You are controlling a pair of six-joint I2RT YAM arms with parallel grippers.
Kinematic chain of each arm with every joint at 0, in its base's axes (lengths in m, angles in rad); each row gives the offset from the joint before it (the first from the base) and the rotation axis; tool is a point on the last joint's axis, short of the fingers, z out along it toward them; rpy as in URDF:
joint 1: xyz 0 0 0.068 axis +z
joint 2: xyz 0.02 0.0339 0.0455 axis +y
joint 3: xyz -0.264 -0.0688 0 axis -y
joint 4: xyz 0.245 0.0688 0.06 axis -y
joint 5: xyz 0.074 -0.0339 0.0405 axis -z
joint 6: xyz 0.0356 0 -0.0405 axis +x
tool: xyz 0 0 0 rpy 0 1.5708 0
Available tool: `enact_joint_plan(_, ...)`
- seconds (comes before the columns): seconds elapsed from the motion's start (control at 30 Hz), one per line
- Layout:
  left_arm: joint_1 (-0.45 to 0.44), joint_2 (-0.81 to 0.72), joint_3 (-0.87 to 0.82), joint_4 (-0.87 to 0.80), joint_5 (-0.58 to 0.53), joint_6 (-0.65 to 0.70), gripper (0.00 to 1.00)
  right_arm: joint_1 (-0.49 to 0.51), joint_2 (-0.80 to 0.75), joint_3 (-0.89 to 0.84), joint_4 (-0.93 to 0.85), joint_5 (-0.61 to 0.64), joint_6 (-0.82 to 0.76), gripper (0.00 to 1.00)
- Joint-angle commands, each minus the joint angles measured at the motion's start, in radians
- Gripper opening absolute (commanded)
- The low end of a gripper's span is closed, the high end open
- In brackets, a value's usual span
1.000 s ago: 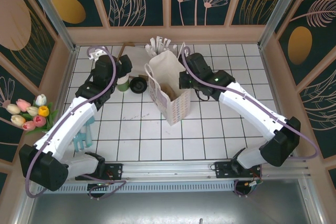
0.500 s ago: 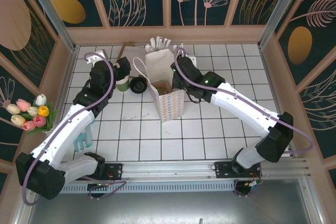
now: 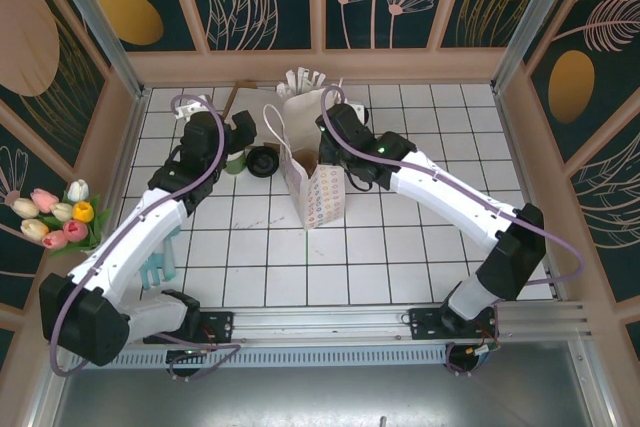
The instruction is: Pack the takeout coffee
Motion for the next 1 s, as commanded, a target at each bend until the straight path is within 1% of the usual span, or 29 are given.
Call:
enact_joint_plan(0.0,0.004,0.039,0.020,-0.038,0.036,-0.069,0.98,0.005,0.015,0.030,0.029,-0.014,0.015,0.08)
enact_joint_plan(0.03,0.004,0.048,0.015,-0.039,0.050,-0.085,0.98,0.005,0.011,0.030,0.029,-0.017,0.012,0.10)
enact_joint_plan(0.1,0.004,0.068,-0.003,-0.040,0.071,-0.135,0.99,0.005,-0.011,0.023,0.036,-0.026,-0.002,0.17)
enact_joint_plan(0.17,0.003,0.090,-0.036,-0.037,0.088,-0.211,0.99,0.005,-0.047,-0.002,0.077,-0.050,-0.042,0.32)
enact_joint_plan(0.2,0.004,0.101,-0.047,-0.028,0.109,-0.239,0.98,0.004,-0.073,-0.024,0.114,-0.070,-0.081,0.41)
enact_joint_plan(0.23,0.004,0.112,-0.086,-0.008,0.140,-0.269,0.98,0.004,-0.100,-0.050,0.157,-0.083,-0.123,0.48)
enact_joint_plan(0.33,0.004,0.144,-0.152,0.059,0.228,-0.354,0.99,-0.004,-0.171,-0.110,0.241,-0.147,-0.242,0.64)
enact_joint_plan(0.4,0.002,0.167,-0.175,0.075,0.257,-0.394,0.99,-0.008,-0.208,-0.127,0.253,-0.185,-0.306,0.75)
enact_joint_plan(0.43,0.002,0.174,-0.184,0.074,0.261,-0.410,0.98,-0.011,-0.227,-0.136,0.254,-0.201,-0.333,0.95)
enact_joint_plan(0.47,0.002,0.178,-0.190,0.074,0.261,-0.421,0.98,-0.014,-0.247,-0.146,0.257,-0.205,-0.354,0.99)
enact_joint_plan(0.6,0.002,0.168,-0.201,0.059,0.257,-0.438,0.99,-0.040,-0.331,-0.208,0.291,-0.186,-0.359,0.99)
enact_joint_plan(0.7,0.001,0.164,-0.205,0.043,0.272,-0.438,0.98,-0.084,-0.407,-0.274,0.355,-0.232,-0.332,0.99)
enact_joint_plan(0.77,0.001,0.160,-0.219,0.039,0.284,-0.441,0.98,-0.122,-0.472,-0.343,0.445,-0.302,-0.326,0.99)
enact_joint_plan(0.87,0.001,0.163,-0.235,0.027,0.272,-0.446,0.98,-0.166,-0.585,-0.488,0.601,-0.313,-0.284,0.99)
enact_joint_plan(0.97,0.000,0.164,-0.255,0.026,0.279,-0.464,0.98,-0.246,-0.649,-0.579,0.646,-0.343,-0.233,0.99)
